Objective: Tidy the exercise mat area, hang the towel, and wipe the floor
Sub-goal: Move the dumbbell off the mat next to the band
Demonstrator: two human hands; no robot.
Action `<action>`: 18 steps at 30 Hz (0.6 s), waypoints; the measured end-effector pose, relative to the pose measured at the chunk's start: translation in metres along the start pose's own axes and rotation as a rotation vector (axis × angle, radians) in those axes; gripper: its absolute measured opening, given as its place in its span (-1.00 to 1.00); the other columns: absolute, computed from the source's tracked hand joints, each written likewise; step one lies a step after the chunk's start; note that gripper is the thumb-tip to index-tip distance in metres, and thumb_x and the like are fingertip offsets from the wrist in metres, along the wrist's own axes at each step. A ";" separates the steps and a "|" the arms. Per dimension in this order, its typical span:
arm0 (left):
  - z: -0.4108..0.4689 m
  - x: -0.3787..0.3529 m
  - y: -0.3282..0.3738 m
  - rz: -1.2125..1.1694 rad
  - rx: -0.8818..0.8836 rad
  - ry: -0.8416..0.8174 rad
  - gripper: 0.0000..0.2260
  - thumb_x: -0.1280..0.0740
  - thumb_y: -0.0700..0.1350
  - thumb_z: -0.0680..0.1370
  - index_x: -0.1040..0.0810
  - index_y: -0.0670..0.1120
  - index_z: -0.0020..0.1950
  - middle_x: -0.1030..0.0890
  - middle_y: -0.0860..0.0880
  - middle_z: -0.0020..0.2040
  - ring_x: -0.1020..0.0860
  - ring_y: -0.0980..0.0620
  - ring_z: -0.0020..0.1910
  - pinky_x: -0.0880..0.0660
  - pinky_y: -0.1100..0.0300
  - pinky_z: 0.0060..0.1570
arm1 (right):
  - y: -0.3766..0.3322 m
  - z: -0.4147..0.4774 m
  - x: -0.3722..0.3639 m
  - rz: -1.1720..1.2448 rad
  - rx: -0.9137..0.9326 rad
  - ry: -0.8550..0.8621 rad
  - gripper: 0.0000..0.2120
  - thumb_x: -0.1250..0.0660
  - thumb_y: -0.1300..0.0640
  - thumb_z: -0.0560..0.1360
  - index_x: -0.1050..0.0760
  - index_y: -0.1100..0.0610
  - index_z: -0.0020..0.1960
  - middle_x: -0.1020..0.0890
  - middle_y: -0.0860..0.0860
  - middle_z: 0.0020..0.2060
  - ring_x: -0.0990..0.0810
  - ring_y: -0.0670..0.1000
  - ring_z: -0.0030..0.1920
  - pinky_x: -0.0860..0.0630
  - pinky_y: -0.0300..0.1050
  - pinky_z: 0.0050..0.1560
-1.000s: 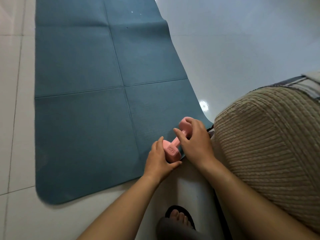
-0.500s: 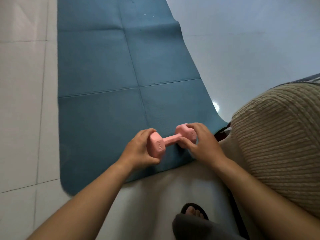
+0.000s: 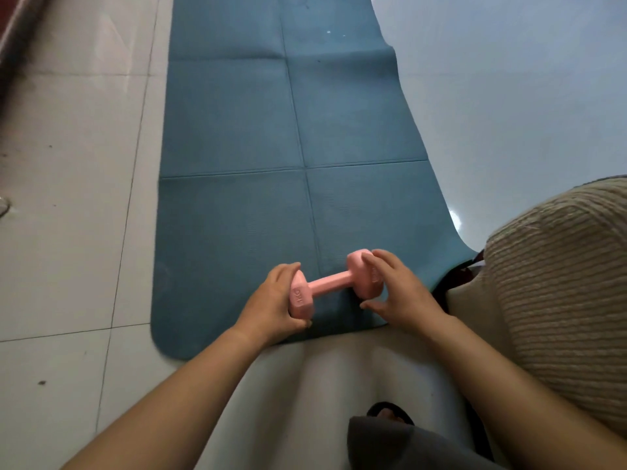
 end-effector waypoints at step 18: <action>0.011 0.011 0.004 0.256 0.040 0.056 -0.45 -0.47 0.00 0.24 -0.36 -0.07 0.15 -0.41 -0.03 0.12 -0.48 -0.09 0.01 -0.49 0.04 -0.07 | -0.008 0.029 -0.006 -0.008 0.114 0.140 -0.48 -0.38 0.23 0.37 -0.33 0.09 0.30 -0.34 -0.01 0.34 -0.46 0.14 0.21 -0.46 -0.01 0.10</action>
Point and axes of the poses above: each hand's wrist, its own z-axis towards the middle knuckle, its own x-axis out of the back of the hand, y = z × x, the point moved 10 cm from there along z, towards the middle knuckle
